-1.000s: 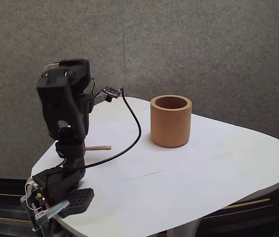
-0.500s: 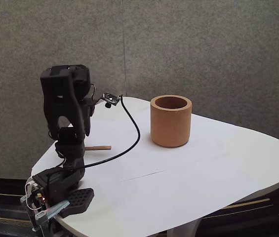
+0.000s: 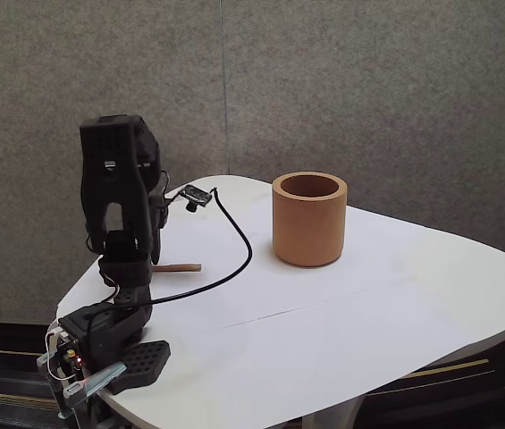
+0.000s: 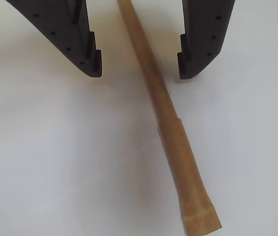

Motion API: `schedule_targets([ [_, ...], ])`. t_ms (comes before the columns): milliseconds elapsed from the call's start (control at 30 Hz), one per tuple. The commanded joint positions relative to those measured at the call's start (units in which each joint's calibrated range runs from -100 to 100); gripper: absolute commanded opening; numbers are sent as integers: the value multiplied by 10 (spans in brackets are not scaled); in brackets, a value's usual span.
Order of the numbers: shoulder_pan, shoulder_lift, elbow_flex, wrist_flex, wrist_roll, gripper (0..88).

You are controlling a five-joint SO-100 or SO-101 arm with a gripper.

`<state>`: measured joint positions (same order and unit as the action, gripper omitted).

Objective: Grab the pen and put it in the pen holder.

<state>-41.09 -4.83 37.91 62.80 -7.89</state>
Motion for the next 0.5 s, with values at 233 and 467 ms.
schedule_targets([
  [233,0,-2,-17,-3,-6,215],
  [467,0,-2,17,-62,-6,215],
])
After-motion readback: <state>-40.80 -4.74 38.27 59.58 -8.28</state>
